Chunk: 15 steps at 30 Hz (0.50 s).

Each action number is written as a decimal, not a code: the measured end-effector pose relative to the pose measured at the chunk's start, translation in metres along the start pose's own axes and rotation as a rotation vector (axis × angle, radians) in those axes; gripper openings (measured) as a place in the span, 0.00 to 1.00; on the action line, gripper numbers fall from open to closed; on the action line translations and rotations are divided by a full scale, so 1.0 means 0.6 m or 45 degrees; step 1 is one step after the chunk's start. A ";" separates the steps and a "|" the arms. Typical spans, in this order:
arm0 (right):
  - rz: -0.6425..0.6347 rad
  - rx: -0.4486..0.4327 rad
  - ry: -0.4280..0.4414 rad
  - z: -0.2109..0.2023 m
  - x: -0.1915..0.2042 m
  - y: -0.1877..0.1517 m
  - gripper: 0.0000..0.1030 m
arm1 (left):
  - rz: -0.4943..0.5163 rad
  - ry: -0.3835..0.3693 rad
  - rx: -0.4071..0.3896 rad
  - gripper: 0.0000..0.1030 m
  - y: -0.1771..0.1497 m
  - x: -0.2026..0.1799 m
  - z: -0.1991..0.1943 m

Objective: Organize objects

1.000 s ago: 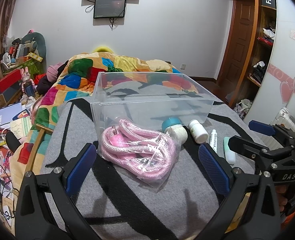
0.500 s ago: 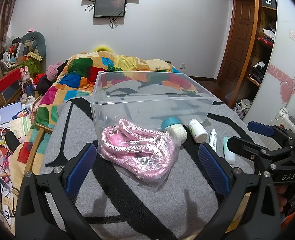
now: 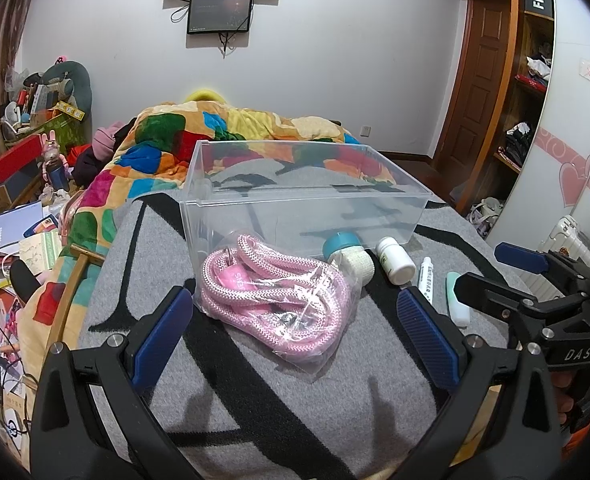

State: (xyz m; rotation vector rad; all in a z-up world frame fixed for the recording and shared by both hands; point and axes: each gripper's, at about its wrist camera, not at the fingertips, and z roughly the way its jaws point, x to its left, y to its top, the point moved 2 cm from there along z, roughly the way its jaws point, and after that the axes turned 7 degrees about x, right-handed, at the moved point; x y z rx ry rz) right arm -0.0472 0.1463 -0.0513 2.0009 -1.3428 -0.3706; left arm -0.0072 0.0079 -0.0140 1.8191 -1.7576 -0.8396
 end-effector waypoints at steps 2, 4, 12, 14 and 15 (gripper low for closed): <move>-0.002 0.001 0.001 -0.001 0.002 -0.001 1.00 | 0.000 -0.001 0.001 1.00 0.000 -0.001 0.000; -0.003 0.004 0.003 0.000 0.001 0.000 1.00 | 0.000 0.000 0.001 1.00 0.000 0.000 0.000; 0.000 0.008 0.005 0.002 0.000 0.002 1.00 | -0.003 -0.002 0.003 1.00 -0.002 -0.001 0.000; 0.001 0.009 0.005 0.002 -0.001 0.002 1.00 | -0.003 -0.001 0.006 1.00 -0.002 -0.001 0.001; 0.001 0.009 0.005 0.002 -0.001 0.002 1.00 | -0.004 0.002 0.009 1.00 -0.003 -0.001 0.002</move>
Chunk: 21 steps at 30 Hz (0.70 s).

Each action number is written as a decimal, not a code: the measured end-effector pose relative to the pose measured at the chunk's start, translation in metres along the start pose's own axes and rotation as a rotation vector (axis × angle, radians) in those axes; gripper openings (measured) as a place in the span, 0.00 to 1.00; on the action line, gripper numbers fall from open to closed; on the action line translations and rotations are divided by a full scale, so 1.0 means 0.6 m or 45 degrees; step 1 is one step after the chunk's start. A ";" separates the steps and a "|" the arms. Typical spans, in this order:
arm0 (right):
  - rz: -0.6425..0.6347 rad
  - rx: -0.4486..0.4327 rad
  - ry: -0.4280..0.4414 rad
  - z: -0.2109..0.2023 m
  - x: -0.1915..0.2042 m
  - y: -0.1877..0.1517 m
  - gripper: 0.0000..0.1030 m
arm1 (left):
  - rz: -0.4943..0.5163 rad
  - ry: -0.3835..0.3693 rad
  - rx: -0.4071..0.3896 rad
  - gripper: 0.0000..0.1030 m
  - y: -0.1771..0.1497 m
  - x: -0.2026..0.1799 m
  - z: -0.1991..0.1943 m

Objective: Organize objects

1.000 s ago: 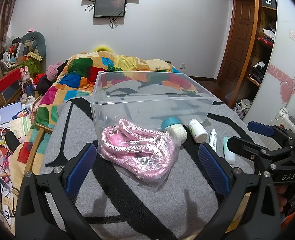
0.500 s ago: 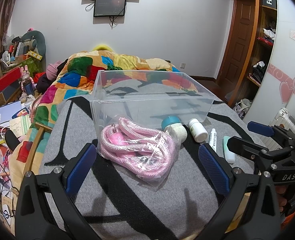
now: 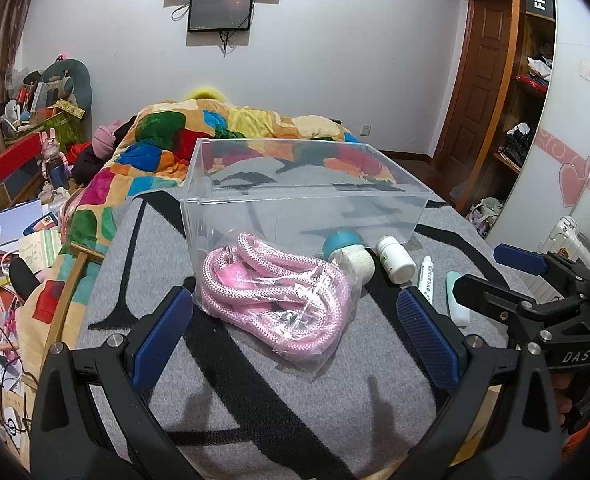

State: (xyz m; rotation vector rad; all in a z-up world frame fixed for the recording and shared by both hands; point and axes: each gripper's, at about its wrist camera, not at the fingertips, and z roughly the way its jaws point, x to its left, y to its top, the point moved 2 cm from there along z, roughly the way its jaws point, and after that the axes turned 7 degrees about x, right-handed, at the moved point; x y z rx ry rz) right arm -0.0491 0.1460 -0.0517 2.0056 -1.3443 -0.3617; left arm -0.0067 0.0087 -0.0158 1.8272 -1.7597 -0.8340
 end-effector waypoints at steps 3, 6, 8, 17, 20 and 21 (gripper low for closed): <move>0.002 0.004 -0.003 0.002 -0.002 0.000 1.00 | -0.005 0.006 0.011 1.00 0.000 0.001 0.002; 0.008 0.006 -0.008 0.003 -0.006 0.000 1.00 | -0.009 0.009 0.024 1.00 0.004 0.003 0.005; 0.015 0.008 -0.014 0.004 -0.010 0.001 1.00 | -0.011 0.016 0.030 1.00 0.010 0.006 0.006; 0.096 0.041 -0.031 0.019 -0.053 0.008 1.00 | -0.040 0.091 0.086 1.00 0.057 0.014 0.056; 0.119 0.056 -0.056 0.028 -0.067 0.007 1.00 | -0.058 0.119 0.142 1.00 0.065 0.018 0.092; 0.126 0.064 -0.063 0.032 -0.071 0.005 1.00 | -0.060 0.134 0.162 1.00 0.066 0.018 0.102</move>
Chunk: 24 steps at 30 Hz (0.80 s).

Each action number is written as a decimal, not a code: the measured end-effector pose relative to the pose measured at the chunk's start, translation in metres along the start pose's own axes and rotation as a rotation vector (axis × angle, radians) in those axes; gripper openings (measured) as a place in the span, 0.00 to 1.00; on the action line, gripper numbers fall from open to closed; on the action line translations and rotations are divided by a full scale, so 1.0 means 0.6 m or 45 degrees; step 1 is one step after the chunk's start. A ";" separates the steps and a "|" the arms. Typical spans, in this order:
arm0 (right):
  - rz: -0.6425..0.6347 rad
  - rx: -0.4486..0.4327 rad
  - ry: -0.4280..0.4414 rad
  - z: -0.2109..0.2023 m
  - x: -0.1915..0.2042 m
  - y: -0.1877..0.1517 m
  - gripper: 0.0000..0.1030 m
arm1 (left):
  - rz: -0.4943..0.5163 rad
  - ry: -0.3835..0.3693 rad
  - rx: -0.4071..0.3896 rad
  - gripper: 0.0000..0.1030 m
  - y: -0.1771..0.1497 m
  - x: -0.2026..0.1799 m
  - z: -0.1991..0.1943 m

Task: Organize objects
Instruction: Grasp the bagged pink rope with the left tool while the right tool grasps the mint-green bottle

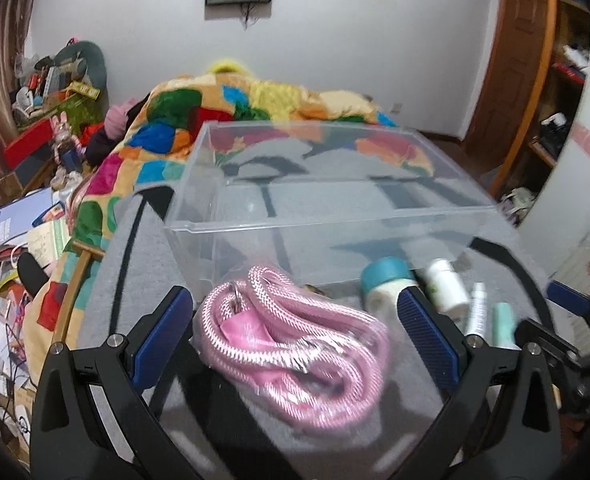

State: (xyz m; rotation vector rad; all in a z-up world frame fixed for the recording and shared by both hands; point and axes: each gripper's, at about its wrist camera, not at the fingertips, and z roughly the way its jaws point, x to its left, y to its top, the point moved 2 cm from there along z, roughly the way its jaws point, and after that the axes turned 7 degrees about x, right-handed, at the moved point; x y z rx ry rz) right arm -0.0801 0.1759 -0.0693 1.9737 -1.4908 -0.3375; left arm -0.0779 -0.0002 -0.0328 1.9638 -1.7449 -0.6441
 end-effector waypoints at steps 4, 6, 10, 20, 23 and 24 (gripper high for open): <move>0.018 0.054 -0.026 0.020 -0.015 -0.009 1.00 | -0.004 0.004 0.042 1.00 -0.015 0.007 0.025; 0.013 0.080 -0.039 0.029 -0.022 -0.017 1.00 | 0.014 0.012 0.038 1.00 -0.025 0.011 0.019; 0.021 0.123 -0.058 0.042 -0.037 -0.033 0.99 | 0.068 0.033 0.052 1.00 -0.056 0.022 0.004; -0.009 0.144 -0.101 0.039 -0.042 -0.046 0.70 | 0.081 0.041 0.104 1.00 -0.101 0.067 -0.013; -0.013 0.138 -0.111 0.041 -0.041 -0.043 0.58 | 0.107 0.032 0.079 1.00 -0.084 0.060 -0.007; -0.016 0.136 -0.115 0.041 -0.039 -0.042 0.55 | 0.109 0.028 0.084 1.00 -0.079 0.059 -0.001</move>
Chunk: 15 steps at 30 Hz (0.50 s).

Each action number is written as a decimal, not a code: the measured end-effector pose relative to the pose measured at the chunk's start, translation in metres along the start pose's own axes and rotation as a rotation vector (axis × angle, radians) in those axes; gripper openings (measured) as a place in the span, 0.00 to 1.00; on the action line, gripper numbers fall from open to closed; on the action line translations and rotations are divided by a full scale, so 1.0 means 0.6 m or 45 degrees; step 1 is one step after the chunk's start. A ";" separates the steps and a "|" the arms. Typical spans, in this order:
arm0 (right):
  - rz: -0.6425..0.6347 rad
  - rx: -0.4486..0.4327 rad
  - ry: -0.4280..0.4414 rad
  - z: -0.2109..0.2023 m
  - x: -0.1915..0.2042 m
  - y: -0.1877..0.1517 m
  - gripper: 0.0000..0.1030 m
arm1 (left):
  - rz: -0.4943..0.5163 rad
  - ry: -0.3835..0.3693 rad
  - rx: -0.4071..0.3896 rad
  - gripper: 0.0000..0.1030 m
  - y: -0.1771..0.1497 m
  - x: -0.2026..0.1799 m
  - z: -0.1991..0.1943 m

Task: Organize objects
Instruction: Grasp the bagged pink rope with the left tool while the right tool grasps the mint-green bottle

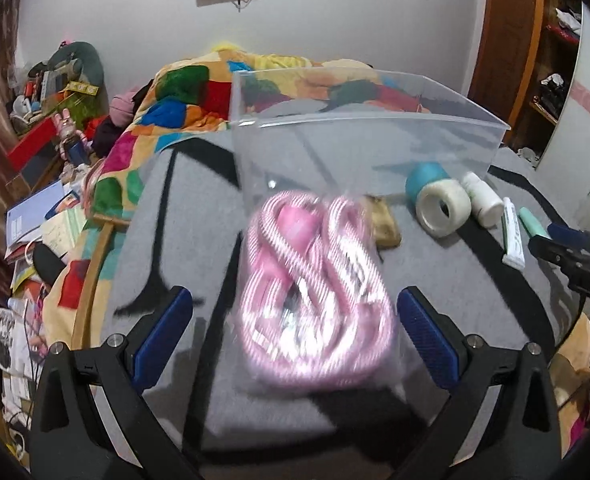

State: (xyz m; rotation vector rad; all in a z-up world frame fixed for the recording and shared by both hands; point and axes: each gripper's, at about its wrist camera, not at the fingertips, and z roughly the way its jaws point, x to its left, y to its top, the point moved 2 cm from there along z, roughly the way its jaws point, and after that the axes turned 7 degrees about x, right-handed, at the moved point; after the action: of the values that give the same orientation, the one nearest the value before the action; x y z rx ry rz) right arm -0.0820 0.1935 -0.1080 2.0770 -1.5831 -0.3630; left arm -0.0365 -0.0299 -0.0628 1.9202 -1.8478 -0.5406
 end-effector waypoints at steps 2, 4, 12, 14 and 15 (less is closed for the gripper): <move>-0.002 -0.004 -0.007 -0.002 -0.001 0.001 0.44 | -0.010 -0.037 0.041 1.00 0.011 0.000 0.021; -0.001 -0.005 -0.008 -0.004 -0.001 0.000 0.33 | -0.041 -0.094 0.083 1.00 0.015 0.005 0.039; 0.010 -0.009 0.035 -0.007 0.003 0.007 0.21 | -0.056 -0.106 -0.011 0.65 0.010 0.013 0.028; 0.004 -0.026 0.039 -0.014 0.008 0.009 0.21 | -0.061 -0.103 -0.026 0.63 0.003 0.014 0.020; 0.000 -0.037 0.037 -0.018 0.010 0.009 0.21 | -0.064 -0.103 -0.031 0.63 -0.001 0.013 0.014</move>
State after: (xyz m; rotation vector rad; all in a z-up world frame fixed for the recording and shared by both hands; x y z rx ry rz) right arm -0.0796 0.1889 -0.0954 2.0515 -1.5515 -0.3522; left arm -0.0404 -0.0382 -0.0701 1.9596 -1.8378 -0.6636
